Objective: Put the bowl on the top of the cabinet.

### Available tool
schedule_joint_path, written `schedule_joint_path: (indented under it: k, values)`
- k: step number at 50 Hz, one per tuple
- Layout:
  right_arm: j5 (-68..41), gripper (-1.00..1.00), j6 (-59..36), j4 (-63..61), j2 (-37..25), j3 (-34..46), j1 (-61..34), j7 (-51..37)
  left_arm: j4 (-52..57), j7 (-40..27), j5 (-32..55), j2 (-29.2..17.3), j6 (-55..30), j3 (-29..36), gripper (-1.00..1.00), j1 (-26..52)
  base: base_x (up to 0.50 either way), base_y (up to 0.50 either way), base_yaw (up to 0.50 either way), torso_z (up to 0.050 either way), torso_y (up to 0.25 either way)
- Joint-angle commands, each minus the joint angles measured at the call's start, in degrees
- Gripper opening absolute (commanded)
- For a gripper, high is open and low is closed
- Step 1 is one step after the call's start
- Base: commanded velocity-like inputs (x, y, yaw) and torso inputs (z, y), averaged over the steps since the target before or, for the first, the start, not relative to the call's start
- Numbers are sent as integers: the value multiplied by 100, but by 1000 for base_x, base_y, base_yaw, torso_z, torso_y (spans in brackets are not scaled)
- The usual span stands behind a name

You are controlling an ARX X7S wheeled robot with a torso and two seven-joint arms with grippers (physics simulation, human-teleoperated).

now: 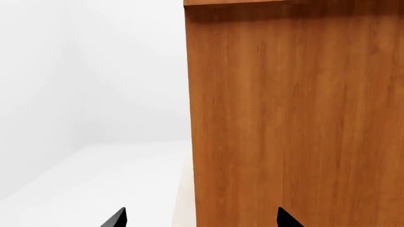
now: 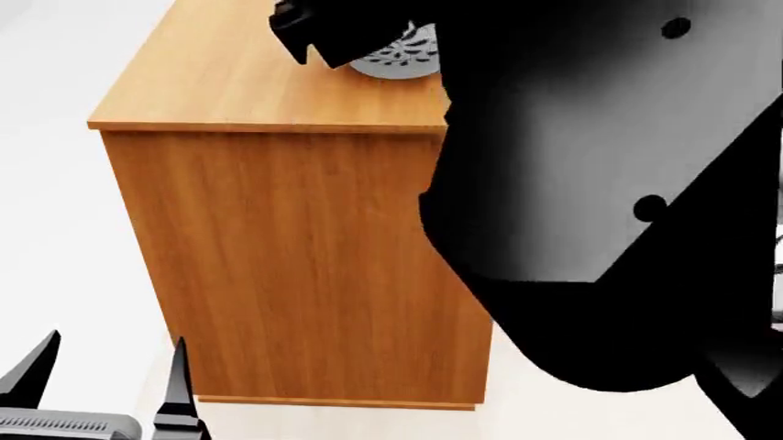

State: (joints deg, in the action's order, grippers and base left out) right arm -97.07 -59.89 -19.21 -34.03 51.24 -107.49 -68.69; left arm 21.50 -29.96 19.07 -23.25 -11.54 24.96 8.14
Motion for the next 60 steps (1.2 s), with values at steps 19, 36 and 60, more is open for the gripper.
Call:
schedule_joint_path:
  k: [19, 36, 60]
  values:
    - [2042, 100, 2046, -1842, -2163, -260, 3500, 304, 42, -39, 14, -31, -7, 8, 100, 18, 0, 0, 0, 0, 0]
    - [3979, 100, 3995, -1018, -2298, 312, 5910, 786, 53, -55, 39, -52, 22, -5, 100, 4, 0, 0, 0, 0, 0]
    - [4676, 100, 4953, 428, -1631, 667, 6837, 1376, -11, -70, 33, -54, 68, 15, 100, 6, 0, 0, 0, 0, 0]
